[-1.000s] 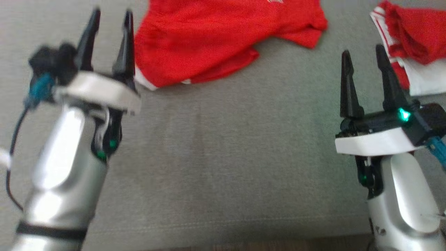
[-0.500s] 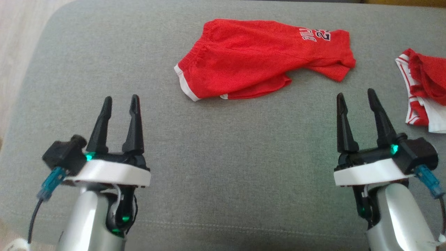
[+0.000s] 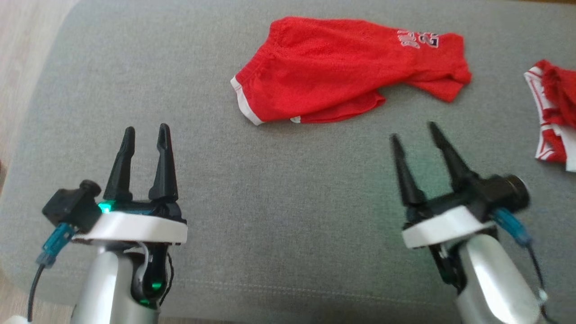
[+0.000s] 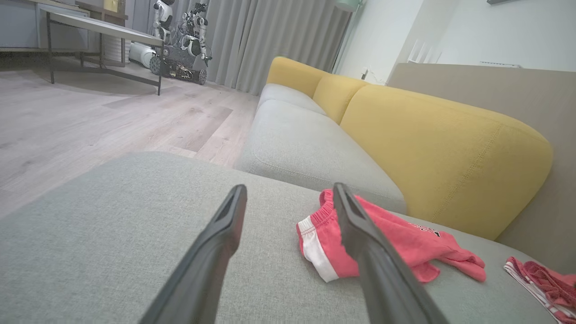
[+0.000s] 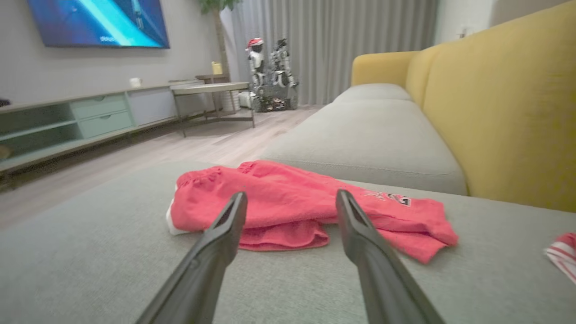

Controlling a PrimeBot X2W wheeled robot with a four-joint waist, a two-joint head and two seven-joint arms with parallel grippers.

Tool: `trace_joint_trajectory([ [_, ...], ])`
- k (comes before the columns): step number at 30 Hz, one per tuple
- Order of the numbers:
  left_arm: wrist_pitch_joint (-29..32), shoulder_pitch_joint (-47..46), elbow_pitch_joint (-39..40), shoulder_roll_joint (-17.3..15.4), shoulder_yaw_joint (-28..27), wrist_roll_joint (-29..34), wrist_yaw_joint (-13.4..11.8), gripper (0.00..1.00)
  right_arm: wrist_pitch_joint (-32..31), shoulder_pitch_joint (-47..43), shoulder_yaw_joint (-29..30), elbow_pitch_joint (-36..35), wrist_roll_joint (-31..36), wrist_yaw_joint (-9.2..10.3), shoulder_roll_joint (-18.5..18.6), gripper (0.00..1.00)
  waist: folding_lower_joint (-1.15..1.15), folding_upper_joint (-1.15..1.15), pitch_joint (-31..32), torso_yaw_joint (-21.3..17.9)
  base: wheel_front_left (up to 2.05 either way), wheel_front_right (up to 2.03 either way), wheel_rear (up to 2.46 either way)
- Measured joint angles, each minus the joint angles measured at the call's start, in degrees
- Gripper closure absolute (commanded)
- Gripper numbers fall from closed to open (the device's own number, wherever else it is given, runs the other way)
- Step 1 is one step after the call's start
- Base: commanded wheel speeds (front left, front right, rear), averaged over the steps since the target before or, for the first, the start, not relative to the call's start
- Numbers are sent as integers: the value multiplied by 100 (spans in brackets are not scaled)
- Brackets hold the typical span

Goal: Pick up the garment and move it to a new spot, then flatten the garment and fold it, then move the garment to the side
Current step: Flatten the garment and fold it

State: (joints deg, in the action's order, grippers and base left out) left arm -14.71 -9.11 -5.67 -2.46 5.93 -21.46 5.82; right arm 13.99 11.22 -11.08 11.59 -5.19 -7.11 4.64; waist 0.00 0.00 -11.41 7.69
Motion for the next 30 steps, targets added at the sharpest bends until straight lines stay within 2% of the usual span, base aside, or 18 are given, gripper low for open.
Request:
trace_joint_trajectory([
  [7, 0, -165, -31, 4, 93, -286, -54, 0, -447, 864, -1106, 603, 15, 0, 382, 0, 0, 0, -312, 113, 0, 0, 0],
  [14, 0, -386, -29, 14, 267, -401, -121, 0, -690, 1750, -1940, 1583, -224, 0, 487, 0, 0, 0, -536, 386, 0, 0, 0],
  [30, 0, -545, 169, 25, 308, -656, -314, 0, -601, 3161, -2581, 3683, -914, 0, 401, 0, 0, 0, -886, 957, 0, 0, 0],
])
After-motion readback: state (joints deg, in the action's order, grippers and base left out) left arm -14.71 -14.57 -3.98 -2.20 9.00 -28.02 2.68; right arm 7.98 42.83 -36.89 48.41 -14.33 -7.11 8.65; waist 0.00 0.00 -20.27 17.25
